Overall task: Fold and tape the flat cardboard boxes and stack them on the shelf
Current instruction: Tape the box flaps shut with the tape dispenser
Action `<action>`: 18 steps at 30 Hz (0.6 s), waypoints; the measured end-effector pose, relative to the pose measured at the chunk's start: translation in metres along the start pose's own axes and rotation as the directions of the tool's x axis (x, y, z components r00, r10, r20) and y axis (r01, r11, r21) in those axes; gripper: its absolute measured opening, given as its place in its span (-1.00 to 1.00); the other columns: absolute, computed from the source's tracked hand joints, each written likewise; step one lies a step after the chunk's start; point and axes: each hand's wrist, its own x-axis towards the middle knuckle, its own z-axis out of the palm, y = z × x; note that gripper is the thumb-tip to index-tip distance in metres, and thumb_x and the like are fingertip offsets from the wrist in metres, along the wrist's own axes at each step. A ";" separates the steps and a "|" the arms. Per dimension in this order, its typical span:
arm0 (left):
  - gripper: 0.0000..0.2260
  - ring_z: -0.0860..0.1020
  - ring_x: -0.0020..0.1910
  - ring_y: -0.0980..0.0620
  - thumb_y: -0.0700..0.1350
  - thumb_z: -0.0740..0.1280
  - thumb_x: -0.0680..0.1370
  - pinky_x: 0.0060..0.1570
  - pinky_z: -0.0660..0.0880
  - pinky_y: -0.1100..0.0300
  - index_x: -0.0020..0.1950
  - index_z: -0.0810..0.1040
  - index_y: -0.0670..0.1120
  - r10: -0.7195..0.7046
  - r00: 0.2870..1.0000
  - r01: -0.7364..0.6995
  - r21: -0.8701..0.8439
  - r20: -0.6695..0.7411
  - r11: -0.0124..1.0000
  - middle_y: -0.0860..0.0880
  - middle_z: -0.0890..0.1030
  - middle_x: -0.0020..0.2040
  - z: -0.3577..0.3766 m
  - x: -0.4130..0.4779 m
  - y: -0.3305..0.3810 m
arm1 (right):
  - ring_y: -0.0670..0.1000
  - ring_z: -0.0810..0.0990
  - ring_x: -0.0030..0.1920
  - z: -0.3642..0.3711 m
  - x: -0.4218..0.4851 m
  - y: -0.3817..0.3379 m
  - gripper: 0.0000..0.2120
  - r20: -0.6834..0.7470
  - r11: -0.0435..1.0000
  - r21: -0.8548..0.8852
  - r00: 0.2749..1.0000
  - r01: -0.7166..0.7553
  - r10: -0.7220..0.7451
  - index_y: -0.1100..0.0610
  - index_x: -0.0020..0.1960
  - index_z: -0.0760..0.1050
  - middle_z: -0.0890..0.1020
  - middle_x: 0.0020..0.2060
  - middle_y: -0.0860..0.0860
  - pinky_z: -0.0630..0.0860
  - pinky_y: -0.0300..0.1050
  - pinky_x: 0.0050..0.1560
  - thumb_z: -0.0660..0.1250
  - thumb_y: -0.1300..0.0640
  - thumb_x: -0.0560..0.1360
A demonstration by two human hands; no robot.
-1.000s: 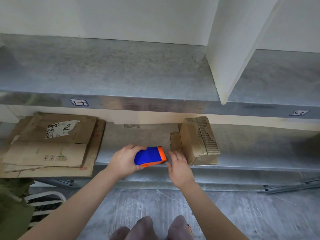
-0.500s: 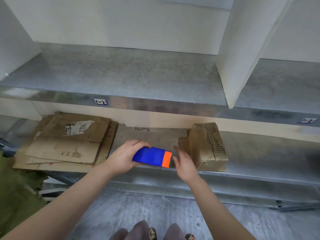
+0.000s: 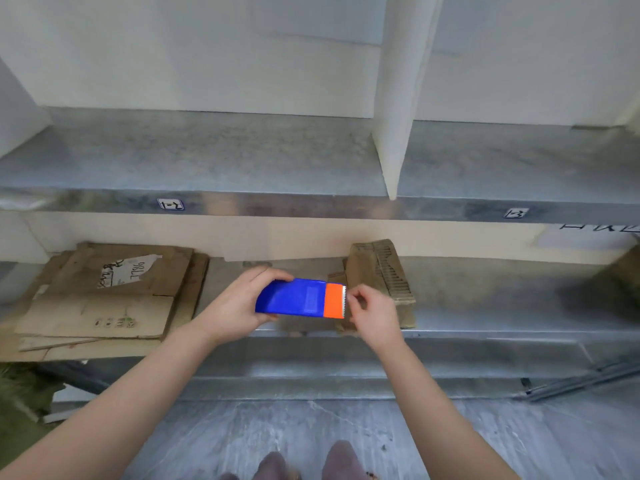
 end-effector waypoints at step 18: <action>-0.38 0.44 0.21 0.08 -0.21 0.58 0.33 0.19 0.23 0.39 0.35 0.47 -0.02 -0.226 0.971 0.230 0.047 -0.082 0.972 0.04 0.50 0.20 0.040 -0.004 0.057 | 0.15 0.60 -0.04 -0.138 0.014 0.087 -0.86 0.047 0.942 -0.202 0.958 -0.268 0.283 0.03 -0.09 0.62 0.68 -0.13 0.08 0.41 -0.13 -0.15 0.31 0.02 0.52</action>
